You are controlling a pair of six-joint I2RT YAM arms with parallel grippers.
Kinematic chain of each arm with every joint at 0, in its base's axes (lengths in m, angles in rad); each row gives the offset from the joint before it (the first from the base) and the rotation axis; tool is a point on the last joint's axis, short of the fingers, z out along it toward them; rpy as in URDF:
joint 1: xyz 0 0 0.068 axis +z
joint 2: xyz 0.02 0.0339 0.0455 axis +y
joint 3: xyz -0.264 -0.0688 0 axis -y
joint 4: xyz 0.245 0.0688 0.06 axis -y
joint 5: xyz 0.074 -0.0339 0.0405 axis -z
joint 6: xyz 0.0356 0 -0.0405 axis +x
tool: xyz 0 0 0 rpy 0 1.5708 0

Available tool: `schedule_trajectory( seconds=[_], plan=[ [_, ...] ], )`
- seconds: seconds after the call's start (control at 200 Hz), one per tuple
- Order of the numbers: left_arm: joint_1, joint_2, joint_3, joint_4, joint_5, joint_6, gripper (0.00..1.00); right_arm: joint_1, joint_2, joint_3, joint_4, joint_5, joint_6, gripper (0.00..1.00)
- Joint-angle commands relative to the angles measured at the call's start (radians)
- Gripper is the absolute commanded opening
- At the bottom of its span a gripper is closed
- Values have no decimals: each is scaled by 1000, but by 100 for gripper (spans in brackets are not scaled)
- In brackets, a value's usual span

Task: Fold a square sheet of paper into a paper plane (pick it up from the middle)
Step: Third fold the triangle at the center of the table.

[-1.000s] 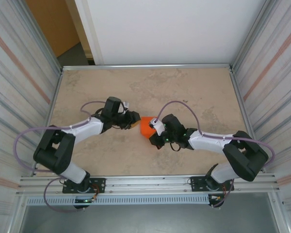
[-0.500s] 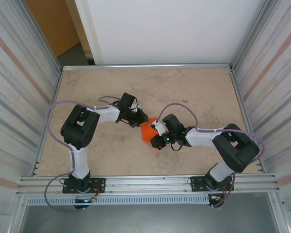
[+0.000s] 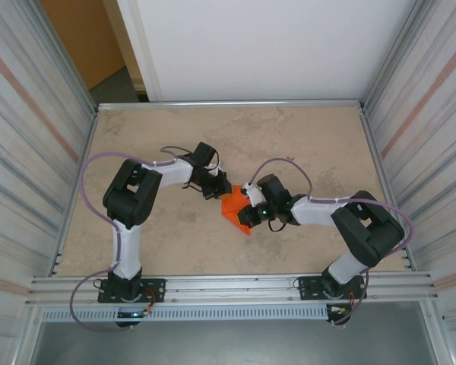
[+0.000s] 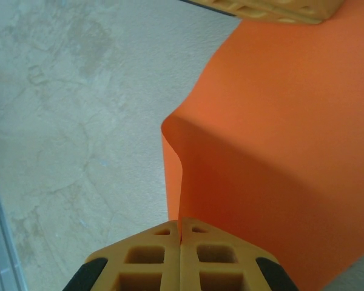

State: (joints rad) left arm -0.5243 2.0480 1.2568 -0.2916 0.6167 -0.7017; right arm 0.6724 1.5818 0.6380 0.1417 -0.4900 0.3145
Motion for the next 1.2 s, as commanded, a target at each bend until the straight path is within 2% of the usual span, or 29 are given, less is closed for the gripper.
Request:
schedule_trajectory(
  seconds=[0.0,0.411,1.198],
  plan=[
    [-7,41,7,-109,-50,39,9,-6,-17,27,-40,66,28,0],
    [-22,75,29,-124,-56,41,8,-5,-22,28,-63,160,28,0],
    [-26,76,35,-116,-51,28,8,-6,11,42,-94,163,55,0]
  ],
)
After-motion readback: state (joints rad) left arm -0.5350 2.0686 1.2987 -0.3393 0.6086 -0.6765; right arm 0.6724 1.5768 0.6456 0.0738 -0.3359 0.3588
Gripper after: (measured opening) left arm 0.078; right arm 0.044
